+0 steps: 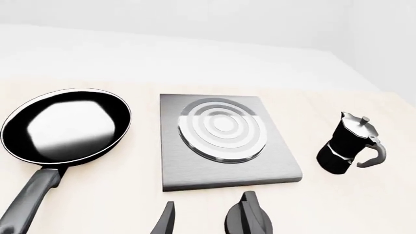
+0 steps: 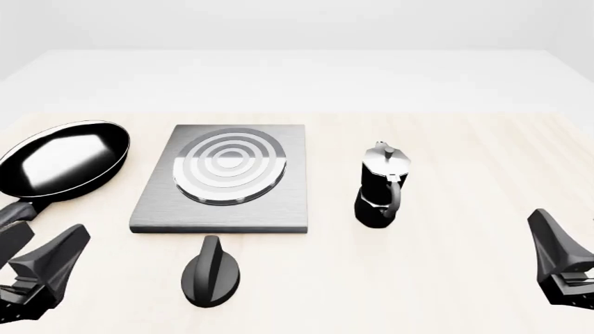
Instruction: Turn on the stove.
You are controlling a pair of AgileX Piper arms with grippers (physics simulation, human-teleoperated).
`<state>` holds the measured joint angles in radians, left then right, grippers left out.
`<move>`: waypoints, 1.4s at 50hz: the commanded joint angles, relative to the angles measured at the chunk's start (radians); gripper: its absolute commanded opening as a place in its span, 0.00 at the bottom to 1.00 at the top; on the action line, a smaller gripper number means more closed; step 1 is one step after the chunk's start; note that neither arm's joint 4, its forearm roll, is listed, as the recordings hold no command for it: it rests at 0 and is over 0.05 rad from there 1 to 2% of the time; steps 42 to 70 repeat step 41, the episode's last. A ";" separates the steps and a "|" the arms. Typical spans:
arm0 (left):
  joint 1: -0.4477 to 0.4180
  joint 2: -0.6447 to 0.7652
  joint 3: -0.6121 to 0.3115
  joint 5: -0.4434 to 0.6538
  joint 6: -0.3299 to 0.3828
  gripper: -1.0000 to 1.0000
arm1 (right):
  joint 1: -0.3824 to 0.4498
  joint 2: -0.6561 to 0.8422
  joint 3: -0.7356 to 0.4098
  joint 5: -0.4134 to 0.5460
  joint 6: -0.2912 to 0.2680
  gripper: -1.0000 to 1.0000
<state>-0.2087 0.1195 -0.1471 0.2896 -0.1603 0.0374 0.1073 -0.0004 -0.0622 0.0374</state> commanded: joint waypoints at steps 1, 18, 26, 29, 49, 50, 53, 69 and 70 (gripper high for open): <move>0.014 -0.119 -0.006 0.049 0.009 1.00 | 0.000 -0.001 0.000 0.003 -0.008 1.00; 0.100 -0.119 0.037 0.001 0.010 1.00 | 0.001 0.011 0.000 -0.007 -0.017 1.00; 0.190 -0.119 0.056 0.000 0.057 1.00 | 0.003 0.011 0.000 -0.007 -0.023 1.00; 0.191 -0.119 0.055 0.004 0.055 1.00 | 0.003 0.008 0.000 -0.005 -0.022 1.00; 0.261 -0.119 0.061 0.009 0.097 1.00 | 0.005 0.000 0.000 0.003 -0.024 1.00; 0.261 -0.119 0.061 0.009 0.097 1.00 | 0.005 0.000 0.000 0.003 -0.024 1.00; 0.261 -0.119 0.061 0.009 0.097 1.00 | 0.005 0.000 0.000 0.003 -0.024 1.00; 0.261 -0.119 0.061 0.009 0.097 1.00 | 0.005 0.000 0.000 0.003 -0.024 1.00; 0.261 -0.119 0.061 0.009 0.097 1.00 | 0.005 0.000 0.000 0.003 -0.024 1.00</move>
